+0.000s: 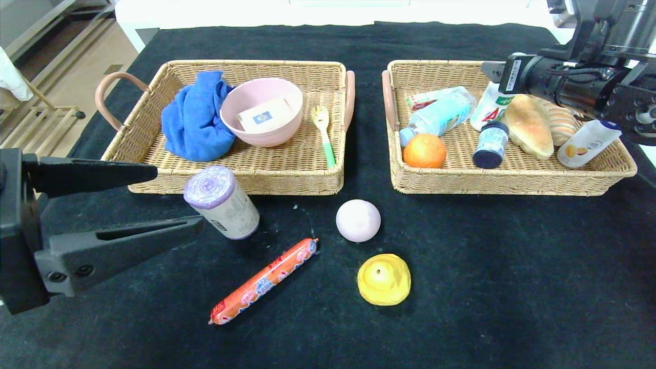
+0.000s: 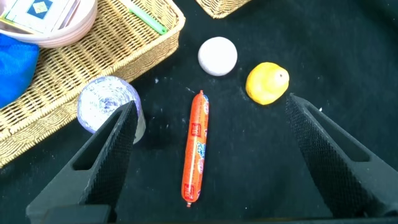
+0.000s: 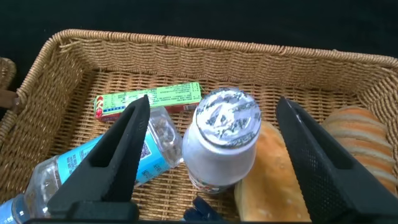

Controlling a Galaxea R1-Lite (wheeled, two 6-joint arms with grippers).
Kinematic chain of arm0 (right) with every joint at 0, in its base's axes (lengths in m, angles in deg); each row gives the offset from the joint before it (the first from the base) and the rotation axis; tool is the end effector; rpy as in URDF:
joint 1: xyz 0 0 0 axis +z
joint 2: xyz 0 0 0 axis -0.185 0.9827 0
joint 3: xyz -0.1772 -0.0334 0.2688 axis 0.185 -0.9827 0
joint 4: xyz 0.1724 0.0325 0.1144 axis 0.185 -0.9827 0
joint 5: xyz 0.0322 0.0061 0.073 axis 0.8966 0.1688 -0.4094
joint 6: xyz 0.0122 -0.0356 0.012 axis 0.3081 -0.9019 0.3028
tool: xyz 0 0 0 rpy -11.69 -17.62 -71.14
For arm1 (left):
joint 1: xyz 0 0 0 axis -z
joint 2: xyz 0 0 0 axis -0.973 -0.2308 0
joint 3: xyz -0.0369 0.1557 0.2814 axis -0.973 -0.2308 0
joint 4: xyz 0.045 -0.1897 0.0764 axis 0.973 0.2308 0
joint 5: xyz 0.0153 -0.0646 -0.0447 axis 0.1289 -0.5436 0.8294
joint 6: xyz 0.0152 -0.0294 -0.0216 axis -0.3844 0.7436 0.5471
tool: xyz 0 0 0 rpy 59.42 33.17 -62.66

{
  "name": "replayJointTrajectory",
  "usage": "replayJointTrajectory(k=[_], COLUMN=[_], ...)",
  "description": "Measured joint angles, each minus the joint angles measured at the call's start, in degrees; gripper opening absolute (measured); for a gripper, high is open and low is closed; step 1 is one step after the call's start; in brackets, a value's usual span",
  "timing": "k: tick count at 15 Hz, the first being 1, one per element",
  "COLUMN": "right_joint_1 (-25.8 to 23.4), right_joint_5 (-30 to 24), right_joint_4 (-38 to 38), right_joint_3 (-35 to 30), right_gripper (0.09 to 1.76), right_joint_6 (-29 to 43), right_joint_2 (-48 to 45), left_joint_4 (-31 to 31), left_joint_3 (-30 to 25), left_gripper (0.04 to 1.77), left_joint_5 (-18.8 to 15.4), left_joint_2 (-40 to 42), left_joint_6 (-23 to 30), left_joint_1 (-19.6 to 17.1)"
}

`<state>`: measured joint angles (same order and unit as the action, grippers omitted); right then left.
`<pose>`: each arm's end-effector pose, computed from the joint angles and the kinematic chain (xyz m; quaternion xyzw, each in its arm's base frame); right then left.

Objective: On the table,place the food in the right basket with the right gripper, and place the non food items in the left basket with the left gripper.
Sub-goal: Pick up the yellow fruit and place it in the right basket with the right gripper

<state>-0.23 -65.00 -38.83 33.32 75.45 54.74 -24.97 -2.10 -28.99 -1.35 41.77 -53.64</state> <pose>0.4327 0.0758 0.3564 -0.0002 -0.0484 0.0416 0.9980 0.1435 -0.0737 0.3243 0.0858 0.0784 -0.3507 0.9292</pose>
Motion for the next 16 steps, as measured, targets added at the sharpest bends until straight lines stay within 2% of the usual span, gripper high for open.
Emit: replayJointTrajectory(k=[10,14,16], right_joint_1=[0.0,0.1,0.5], right_joint_5=[-0.7,-5.0,-5.5], right_joint_4=[-2.0,-3.0,-3.4], right_joint_3=[-2.0,-5.6,-7.6], right_gripper=[1.65,1.67,1.68], right_joint_6=[0.6,0.4,0.4], right_joint_2=[-4.2,-9.1,-11.5], left_joint_4=[-0.1,-0.1,-0.2], left_joint_3=[0.0,0.1,0.1], left_gripper=[1.72,1.72,1.72], left_joint_5=[0.0,0.0,0.0], left_joint_2=[0.0,0.0,0.0], left_joint_6=[0.0,0.0,0.0], left_joint_1=[0.0,0.1,0.1])
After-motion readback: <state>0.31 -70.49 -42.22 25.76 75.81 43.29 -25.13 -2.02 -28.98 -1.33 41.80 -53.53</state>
